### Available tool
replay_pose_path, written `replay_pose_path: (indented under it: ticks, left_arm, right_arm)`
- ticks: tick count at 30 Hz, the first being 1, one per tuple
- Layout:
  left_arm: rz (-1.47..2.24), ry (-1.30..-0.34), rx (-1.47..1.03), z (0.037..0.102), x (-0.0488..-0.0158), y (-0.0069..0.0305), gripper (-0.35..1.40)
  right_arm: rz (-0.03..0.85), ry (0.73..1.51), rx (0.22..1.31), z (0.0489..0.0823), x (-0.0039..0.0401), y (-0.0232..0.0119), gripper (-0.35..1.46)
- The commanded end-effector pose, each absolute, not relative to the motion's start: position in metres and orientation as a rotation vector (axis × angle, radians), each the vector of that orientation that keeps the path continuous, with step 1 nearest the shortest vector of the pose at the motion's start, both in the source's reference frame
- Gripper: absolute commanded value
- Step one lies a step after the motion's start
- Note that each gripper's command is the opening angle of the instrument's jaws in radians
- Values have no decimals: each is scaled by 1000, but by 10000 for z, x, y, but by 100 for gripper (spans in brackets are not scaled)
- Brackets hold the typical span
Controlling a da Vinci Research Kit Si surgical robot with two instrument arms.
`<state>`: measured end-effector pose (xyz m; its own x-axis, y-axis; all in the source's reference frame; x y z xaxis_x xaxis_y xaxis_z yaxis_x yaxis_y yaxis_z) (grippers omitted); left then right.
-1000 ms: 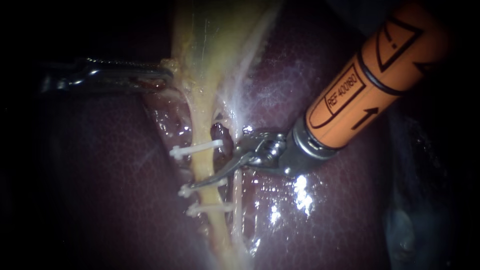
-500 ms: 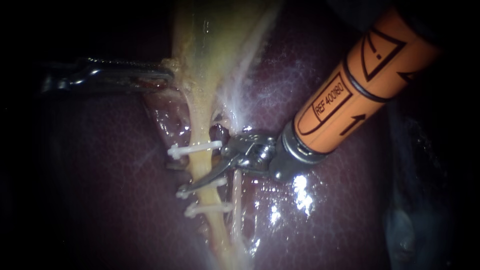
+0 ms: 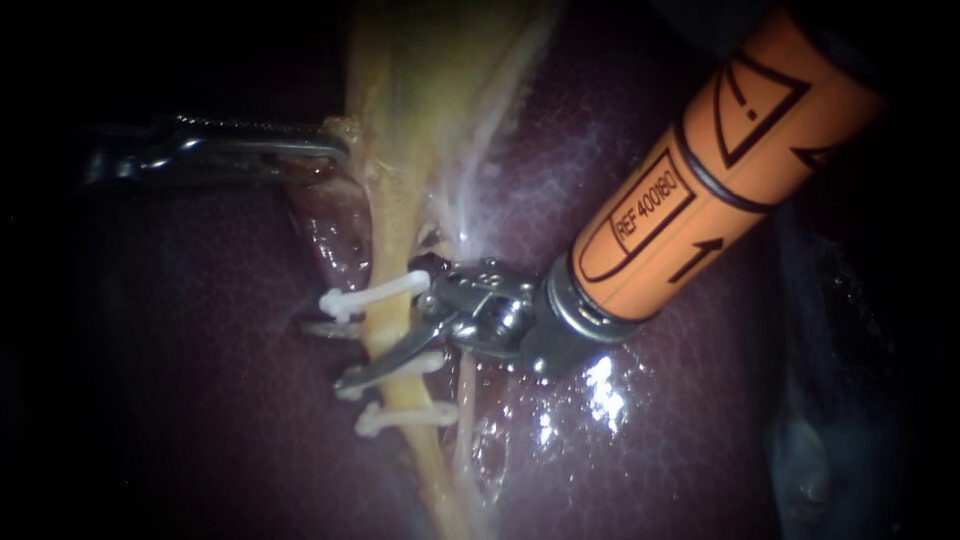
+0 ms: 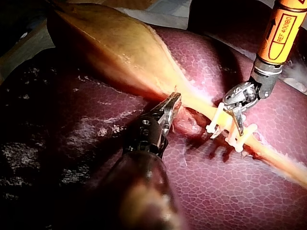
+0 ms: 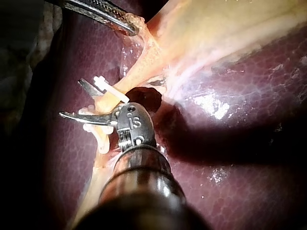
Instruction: Go to the cutting position left tube
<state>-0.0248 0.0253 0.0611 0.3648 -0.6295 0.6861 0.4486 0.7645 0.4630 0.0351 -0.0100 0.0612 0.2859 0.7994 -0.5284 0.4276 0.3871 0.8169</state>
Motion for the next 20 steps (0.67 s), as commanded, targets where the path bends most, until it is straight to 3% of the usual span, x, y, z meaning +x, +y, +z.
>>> replay_pose_path:
  ticks: [1, 20]
  left_arm:
    - [-700, -975, 210, 611, -248, 253, -35]
    - [-700, -975, 210, 612, -248, 253, -35]
  right_arm:
    - [360, 1338, 1234, 609, 351, -98, 130]
    - [360, 1338, 1236, 606, 350, -97, 130]
